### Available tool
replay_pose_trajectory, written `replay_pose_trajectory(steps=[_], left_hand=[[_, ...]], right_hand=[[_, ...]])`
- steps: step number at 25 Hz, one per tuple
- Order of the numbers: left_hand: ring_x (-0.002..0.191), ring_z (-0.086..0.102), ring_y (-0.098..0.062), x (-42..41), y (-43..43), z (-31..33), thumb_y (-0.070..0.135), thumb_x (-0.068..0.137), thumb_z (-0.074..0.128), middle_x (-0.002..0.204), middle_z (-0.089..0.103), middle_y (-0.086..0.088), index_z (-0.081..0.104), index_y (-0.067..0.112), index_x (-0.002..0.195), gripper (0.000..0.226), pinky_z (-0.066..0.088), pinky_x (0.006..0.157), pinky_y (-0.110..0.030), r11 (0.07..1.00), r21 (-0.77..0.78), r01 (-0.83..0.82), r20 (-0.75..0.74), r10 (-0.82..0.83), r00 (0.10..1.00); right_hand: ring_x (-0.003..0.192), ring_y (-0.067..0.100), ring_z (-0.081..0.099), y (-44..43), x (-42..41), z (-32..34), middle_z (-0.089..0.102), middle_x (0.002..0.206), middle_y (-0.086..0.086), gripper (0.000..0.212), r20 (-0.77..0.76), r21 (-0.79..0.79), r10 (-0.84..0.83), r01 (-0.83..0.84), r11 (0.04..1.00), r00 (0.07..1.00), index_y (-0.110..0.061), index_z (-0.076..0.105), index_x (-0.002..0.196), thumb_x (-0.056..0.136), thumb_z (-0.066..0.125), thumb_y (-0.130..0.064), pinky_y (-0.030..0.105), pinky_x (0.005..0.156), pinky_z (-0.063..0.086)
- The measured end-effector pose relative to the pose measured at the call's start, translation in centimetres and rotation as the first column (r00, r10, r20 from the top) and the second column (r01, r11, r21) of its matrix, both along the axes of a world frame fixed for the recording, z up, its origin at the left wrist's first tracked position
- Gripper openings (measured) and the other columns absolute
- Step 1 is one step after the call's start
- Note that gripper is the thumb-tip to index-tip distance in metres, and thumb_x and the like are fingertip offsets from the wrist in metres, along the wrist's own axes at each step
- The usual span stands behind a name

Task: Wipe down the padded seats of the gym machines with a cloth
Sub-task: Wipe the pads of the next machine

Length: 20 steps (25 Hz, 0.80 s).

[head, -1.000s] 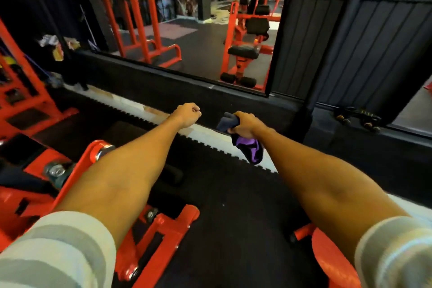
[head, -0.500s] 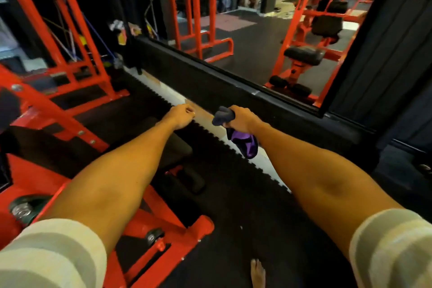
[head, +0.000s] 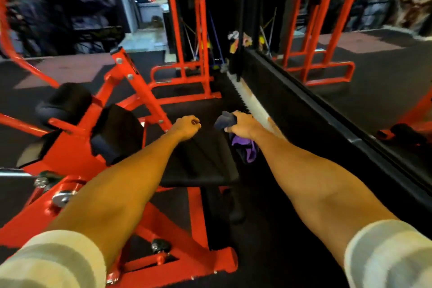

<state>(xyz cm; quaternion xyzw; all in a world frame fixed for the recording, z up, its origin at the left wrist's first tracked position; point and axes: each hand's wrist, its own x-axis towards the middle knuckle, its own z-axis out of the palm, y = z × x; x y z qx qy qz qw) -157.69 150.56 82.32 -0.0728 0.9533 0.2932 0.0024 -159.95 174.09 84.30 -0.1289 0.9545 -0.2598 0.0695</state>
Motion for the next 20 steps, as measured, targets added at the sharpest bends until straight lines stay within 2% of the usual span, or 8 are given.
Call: replay_pose_trajectory(steps=[3, 7, 11, 15, 17, 20], left_hand=[[0.122, 0.061, -0.033, 0.2, -3.5, 1.2, 0.021, 0.098, 0.061, 0.127, 0.069, -0.011, 0.070, 0.013, 0.120, 0.025, 0.045, 0.102, -0.036, 0.993, -0.052, -0.110, -0.009, 0.109, 0.994], [0.127, 0.059, -0.032, 0.3, -9.1, 3.9, 0.019, 0.098, 0.060, 0.133, 0.066, -0.010, 0.072, 0.015, 0.119, 0.025, 0.043, 0.106, -0.037, 0.973, -0.100, -0.209, -0.068, 0.203, 0.977], [0.125, 0.058, -0.034, 0.0, -14.5, 7.4, 0.017, 0.100, 0.054, 0.133, 0.065, -0.015, 0.071, 0.007, 0.121, 0.028, 0.043, 0.105, -0.039, 0.936, -0.128, -0.328, -0.136, 0.312, 0.940], [0.126, 0.057, -0.037, 1.8, -19.6, 8.9, 0.026, 0.098, 0.057, 0.137, 0.063, -0.013, 0.070, 0.021, 0.124, 0.030, 0.044, 0.107, -0.043, 0.888, -0.103, -0.448, -0.184, 0.425, 0.886], [0.124, 0.058, -0.040, 2.9, -22.0, 10.0, 0.027, 0.097, 0.056, 0.132, 0.065, -0.012, 0.072, 0.024, 0.120, 0.028, 0.046, 0.104, -0.045, 0.863, -0.114, -0.493, -0.191, 0.468, 0.863], [0.123, 0.058, -0.040, 4.1, -25.0, 11.6, 0.022, 0.099, 0.054, 0.131, 0.066, -0.015, 0.073, 0.014, 0.119, 0.029, 0.045, 0.104, -0.044, 0.826, -0.115, -0.552, -0.214, 0.522, 0.826]], right_hand=[[0.120, 0.037, 0.060, -3.3, -2.6, -0.1, 0.063, 0.132, 0.012, 0.064, 0.018, -0.004, 0.108, -0.108, 0.994, 0.994, -0.022, 0.054, 0.135, 0.081, 0.080, -0.045, 0.045, 0.096, 0.051], [0.122, 0.035, 0.060, -9.2, -5.6, 1.7, 0.063, 0.135, 0.011, 0.065, -0.045, -0.028, 0.214, -0.215, 0.976, 0.976, -0.023, 0.055, 0.135, 0.080, 0.081, -0.045, 0.042, 0.097, 0.050], [0.123, 0.033, 0.059, -16.4, -8.3, 4.4, 0.063, 0.136, 0.013, 0.062, -0.092, -0.060, 0.356, -0.362, 0.930, 0.930, -0.014, 0.056, 0.133, 0.082, 0.083, -0.037, 0.039, 0.094, 0.049], [0.119, 0.033, 0.062, -22.9, -9.4, 6.3, 0.066, 0.131, 0.010, 0.059, -0.138, -0.078, 0.436, -0.449, 0.890, 0.889, -0.021, 0.059, 0.129, 0.078, 0.083, -0.038, 0.040, 0.091, 0.050], [0.118, 0.032, 0.062, -26.9, -9.4, 7.0, 0.066, 0.129, 0.010, 0.056, -0.153, -0.116, 0.496, -0.514, 0.850, 0.855, -0.018, 0.059, 0.130, 0.082, 0.082, -0.034, 0.036, 0.085, 0.047], [0.119, 0.032, 0.062, -32.9, -8.8, 7.3, 0.066, 0.129, 0.012, 0.056, -0.175, -0.155, 0.573, -0.597, 0.787, 0.800, -0.013, 0.057, 0.131, 0.084, 0.081, -0.032, 0.036, 0.086, 0.047]])
